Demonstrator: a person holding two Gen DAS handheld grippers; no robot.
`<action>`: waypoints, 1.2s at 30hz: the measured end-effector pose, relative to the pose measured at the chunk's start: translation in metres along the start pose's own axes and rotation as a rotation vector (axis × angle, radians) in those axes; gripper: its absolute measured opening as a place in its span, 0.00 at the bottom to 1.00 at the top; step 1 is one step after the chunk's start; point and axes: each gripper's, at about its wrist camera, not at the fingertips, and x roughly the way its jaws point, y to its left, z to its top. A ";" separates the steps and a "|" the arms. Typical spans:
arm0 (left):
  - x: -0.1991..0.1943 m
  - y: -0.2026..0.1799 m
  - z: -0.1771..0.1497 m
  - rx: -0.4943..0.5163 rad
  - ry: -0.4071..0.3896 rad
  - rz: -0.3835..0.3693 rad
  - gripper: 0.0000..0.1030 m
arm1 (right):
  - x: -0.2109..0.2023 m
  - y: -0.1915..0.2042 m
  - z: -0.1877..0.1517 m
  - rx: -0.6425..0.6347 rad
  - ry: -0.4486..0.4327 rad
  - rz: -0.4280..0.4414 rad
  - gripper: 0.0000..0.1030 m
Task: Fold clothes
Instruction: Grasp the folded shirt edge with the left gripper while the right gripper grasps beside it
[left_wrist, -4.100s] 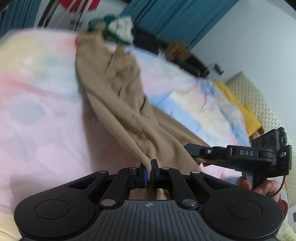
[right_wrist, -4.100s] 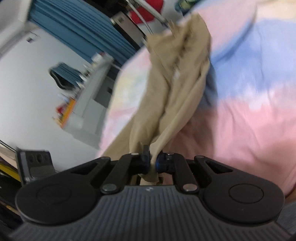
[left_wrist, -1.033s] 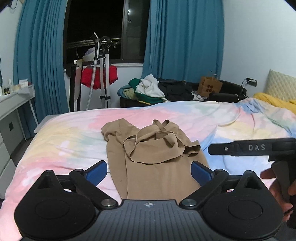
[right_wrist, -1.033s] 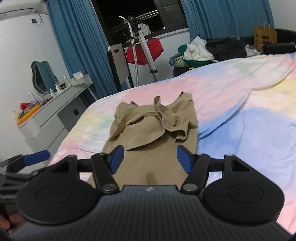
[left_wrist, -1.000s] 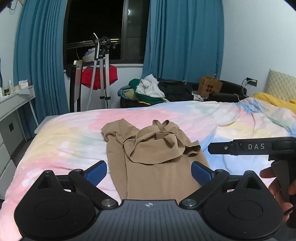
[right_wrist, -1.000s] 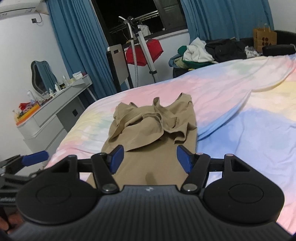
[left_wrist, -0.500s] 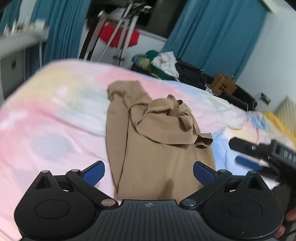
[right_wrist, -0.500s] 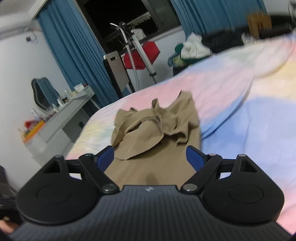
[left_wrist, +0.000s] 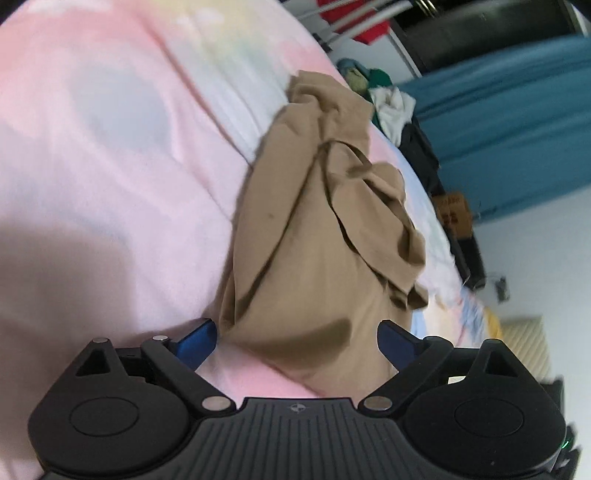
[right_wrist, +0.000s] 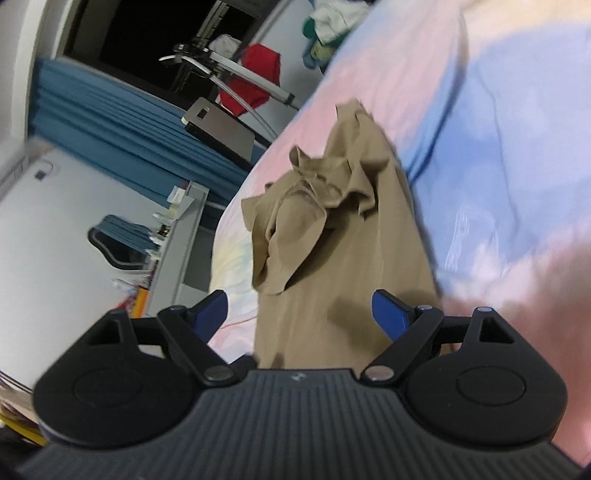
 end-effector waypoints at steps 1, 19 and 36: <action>0.001 0.002 0.002 -0.017 -0.011 -0.015 0.92 | 0.004 -0.002 -0.002 0.023 0.023 0.008 0.85; 0.019 0.012 0.001 -0.207 0.042 -0.193 0.81 | 0.031 -0.068 -0.025 0.550 0.049 0.047 0.79; 0.055 0.006 0.017 -0.245 -0.026 -0.204 0.38 | 0.036 -0.039 -0.026 0.362 0.057 0.032 0.70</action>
